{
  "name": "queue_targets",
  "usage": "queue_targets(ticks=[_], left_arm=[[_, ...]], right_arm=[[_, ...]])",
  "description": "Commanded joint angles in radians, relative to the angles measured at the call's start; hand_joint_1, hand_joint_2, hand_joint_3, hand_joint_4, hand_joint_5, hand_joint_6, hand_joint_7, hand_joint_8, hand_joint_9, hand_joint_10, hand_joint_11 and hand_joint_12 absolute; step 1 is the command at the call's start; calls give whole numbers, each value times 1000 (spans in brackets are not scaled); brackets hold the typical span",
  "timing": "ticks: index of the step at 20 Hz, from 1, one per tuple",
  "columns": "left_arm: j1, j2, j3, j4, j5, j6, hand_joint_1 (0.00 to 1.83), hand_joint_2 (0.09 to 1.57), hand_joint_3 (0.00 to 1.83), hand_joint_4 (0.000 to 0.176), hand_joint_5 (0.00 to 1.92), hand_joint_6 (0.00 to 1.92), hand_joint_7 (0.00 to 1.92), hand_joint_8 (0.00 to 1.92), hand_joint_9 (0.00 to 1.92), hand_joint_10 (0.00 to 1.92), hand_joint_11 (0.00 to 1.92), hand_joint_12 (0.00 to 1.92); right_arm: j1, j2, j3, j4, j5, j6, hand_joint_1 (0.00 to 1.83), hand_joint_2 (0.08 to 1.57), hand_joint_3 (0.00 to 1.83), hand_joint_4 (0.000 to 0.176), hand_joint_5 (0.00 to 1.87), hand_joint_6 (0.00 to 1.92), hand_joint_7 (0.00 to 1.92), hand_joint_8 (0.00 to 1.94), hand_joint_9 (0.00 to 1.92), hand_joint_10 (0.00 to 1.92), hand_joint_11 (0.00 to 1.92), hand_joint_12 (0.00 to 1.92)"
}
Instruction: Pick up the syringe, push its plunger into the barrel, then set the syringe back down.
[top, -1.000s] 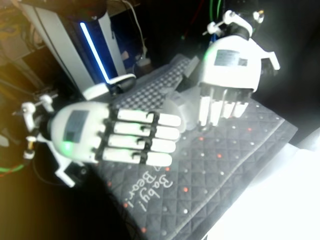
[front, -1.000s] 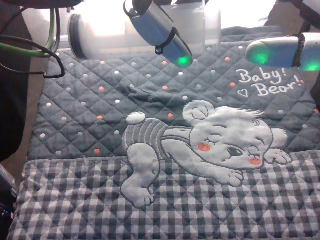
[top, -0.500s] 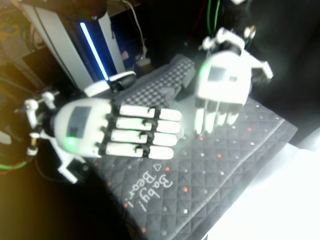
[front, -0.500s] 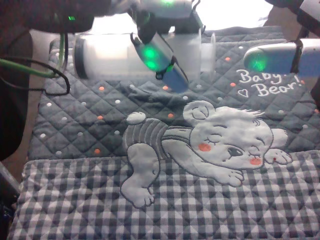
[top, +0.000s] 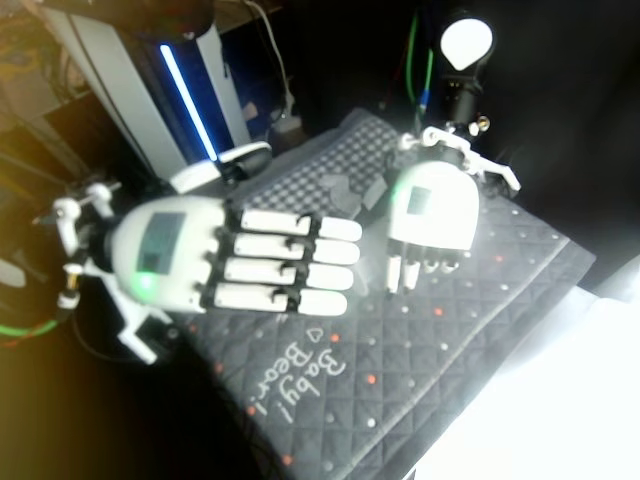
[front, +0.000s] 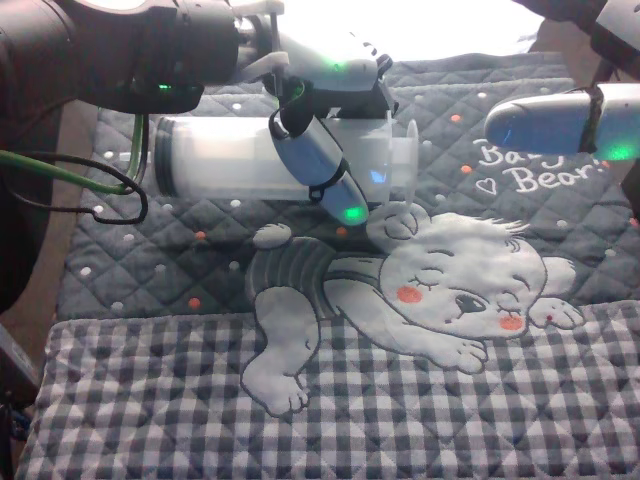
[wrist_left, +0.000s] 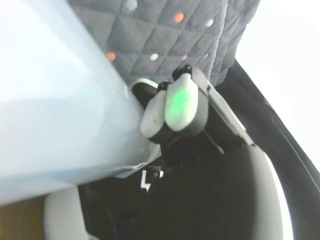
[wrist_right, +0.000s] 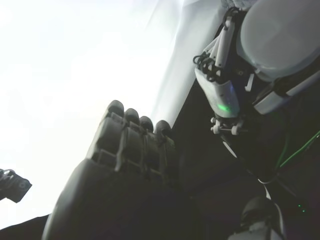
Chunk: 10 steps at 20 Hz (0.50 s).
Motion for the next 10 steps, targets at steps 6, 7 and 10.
queue_targets(ticks=[6, 7, 10], left_arm=[[-61, 46, -60, 30, -2, 0, 678, 1048, 0, 68, 350, 569, 447, 459, 442, 620, 205, 1197], [-66, 49, -61, 30, -3, 0, 678, 1048, 0, 68, 350, 569, 447, 459, 442, 620, 205, 1197], [-103, 73, -74, 31, -9, 0, 593, 859, 0, 68, 238, 2, 261, 0, 303, 2, 7, 745]], right_arm=[[6, 5, 2, 22, 121, 5, 0, 772, 0, 0, 123, 0, 40, 4, 0, 0, 0, 0], [6, 5, 2, 22, 121, 5, 0, 772, 0, 0, 123, 0, 40, 4, 0, 0, 0, 0], [6, 5, 2, 23, 122, 5, 0, 756, 0, 0, 102, 0, 50, 5, 0, 0, 0, 0]])
